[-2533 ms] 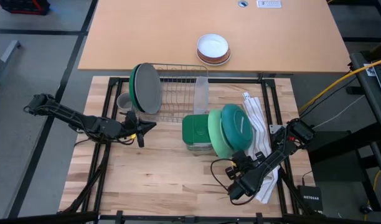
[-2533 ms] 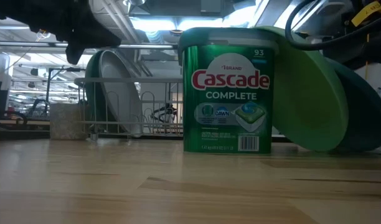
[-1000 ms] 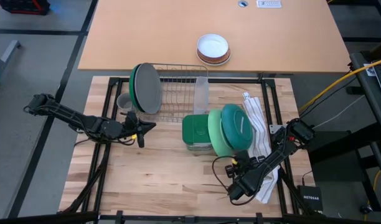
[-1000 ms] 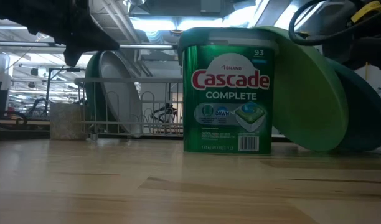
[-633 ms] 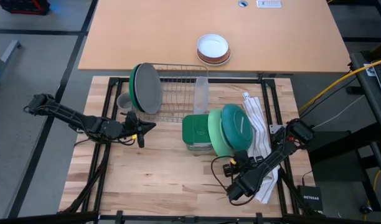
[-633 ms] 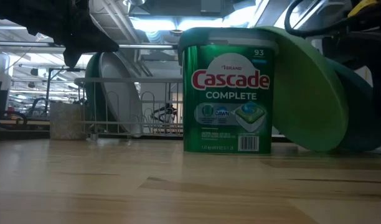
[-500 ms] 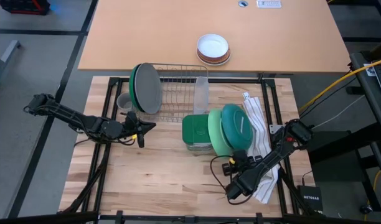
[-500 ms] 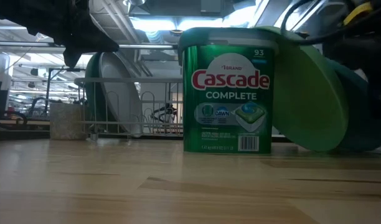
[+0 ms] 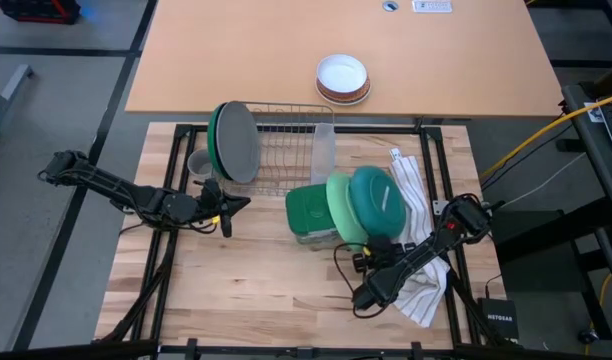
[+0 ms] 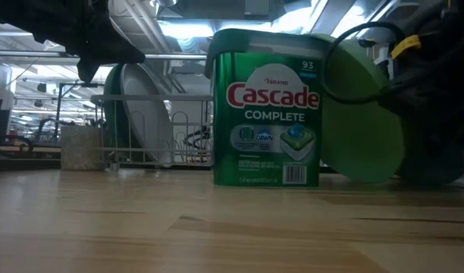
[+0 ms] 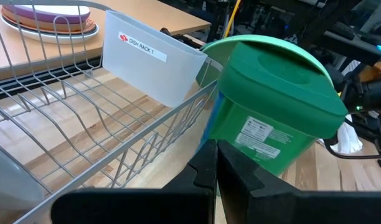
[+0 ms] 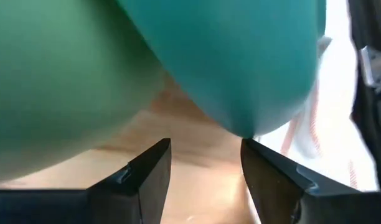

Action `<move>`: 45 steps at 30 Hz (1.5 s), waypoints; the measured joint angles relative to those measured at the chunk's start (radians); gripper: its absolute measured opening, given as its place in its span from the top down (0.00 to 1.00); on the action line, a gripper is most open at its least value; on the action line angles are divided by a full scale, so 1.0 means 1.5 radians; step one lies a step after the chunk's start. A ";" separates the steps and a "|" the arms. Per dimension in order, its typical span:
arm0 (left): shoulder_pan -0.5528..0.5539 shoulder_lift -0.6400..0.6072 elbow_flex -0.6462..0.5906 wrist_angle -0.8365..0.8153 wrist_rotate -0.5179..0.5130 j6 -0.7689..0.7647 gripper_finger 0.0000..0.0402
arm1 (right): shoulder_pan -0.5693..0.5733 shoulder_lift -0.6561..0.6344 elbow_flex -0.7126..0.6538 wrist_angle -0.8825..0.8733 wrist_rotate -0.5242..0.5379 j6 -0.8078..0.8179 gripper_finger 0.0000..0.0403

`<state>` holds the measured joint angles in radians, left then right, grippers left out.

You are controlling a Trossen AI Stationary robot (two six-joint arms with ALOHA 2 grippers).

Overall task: Sort dishes
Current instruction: Put the blue plate into the dish rack

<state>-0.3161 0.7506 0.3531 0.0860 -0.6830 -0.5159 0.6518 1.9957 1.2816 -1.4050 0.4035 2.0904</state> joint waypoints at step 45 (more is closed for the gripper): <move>0.000 0.000 0.000 0.000 0.000 -0.001 1.00 | 0.002 0.000 0.068 -0.079 0.025 -0.030 0.67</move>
<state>-0.3164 0.7506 0.3531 0.0856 -0.6830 -0.5167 0.6550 1.9957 1.3833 -1.5231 0.4406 2.0451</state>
